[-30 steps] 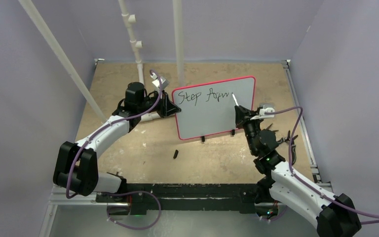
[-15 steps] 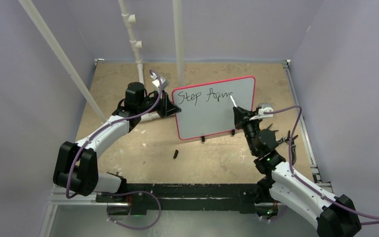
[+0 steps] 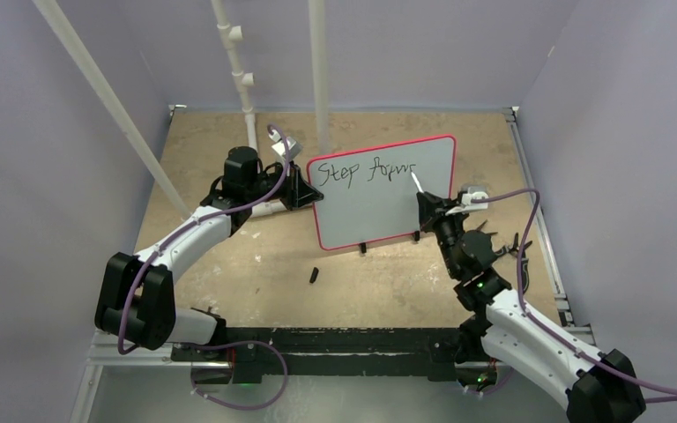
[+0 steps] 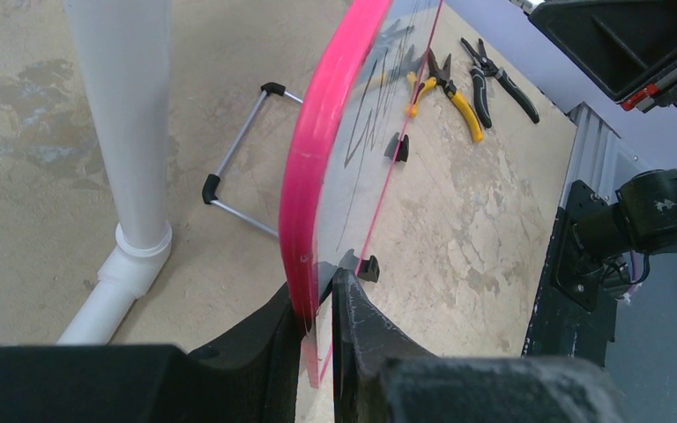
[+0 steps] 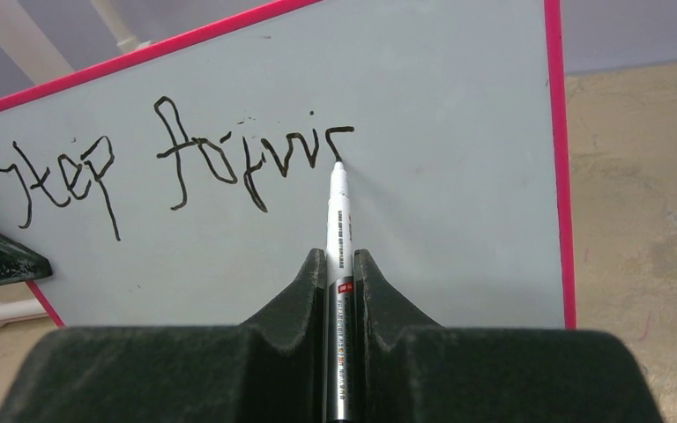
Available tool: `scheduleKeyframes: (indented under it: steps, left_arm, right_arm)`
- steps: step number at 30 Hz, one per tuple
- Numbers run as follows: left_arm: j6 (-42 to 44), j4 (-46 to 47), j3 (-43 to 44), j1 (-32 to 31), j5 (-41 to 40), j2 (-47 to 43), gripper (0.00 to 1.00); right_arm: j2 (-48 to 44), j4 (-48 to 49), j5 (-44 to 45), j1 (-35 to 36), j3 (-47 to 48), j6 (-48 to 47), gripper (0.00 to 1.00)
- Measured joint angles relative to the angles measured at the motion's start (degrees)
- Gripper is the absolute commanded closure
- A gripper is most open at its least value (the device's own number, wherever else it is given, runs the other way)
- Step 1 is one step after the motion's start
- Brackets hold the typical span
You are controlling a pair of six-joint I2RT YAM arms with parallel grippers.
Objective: Write a sentence on the whiteboard
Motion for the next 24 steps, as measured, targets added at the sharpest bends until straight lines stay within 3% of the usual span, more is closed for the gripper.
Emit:
scheduleKeyframes:
  steps: [24]
  left_arm:
    - [0.0,-0.2,0.0,-0.2,0.1,0.0,1.0]
  right_arm:
    - [1.4,1.0,2.0,0.0,2.4,-1.0,1.0]
